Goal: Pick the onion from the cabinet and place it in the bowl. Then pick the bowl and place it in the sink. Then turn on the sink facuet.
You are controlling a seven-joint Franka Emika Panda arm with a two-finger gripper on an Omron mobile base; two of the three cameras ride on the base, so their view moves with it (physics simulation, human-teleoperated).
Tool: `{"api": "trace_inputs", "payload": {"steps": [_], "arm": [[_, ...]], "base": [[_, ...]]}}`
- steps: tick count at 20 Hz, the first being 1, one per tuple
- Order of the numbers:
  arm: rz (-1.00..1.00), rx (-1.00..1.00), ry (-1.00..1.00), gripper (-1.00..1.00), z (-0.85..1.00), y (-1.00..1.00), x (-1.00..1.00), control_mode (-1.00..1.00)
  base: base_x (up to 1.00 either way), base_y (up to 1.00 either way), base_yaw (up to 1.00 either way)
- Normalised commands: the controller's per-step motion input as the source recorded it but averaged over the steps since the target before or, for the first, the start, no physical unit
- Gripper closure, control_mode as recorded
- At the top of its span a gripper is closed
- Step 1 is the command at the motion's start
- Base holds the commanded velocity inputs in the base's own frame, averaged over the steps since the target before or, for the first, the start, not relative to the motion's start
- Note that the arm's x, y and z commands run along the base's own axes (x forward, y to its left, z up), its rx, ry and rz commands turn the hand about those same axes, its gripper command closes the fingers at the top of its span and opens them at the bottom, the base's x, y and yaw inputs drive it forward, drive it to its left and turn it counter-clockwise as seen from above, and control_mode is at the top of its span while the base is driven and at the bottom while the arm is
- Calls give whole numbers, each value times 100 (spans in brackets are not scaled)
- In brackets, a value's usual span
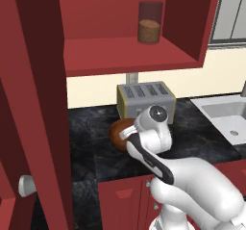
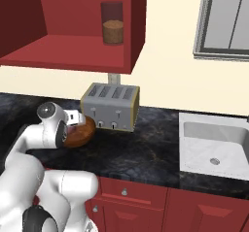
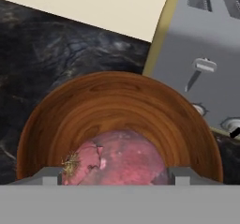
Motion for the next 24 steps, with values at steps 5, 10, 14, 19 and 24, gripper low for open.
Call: {"api": "trace_inputs", "payload": {"steps": [5, 10, 14, 19, 24], "arm": [[0, 0, 0, 100, -31, 0, 8, -100], [0, 0, 0, 100, -28, 0, 0, -100], [0, 0, 0, 100, -23, 0, 1, -100], [0, 0, 0, 100, -20, 0, 8, -100], [0, 0, 0, 100, -23, 0, 21, -100]], "base": [[0, 0, 0], [0, 0, 0], [0, 0, 0], [0, 0, 0], [0, 0, 0]]}}
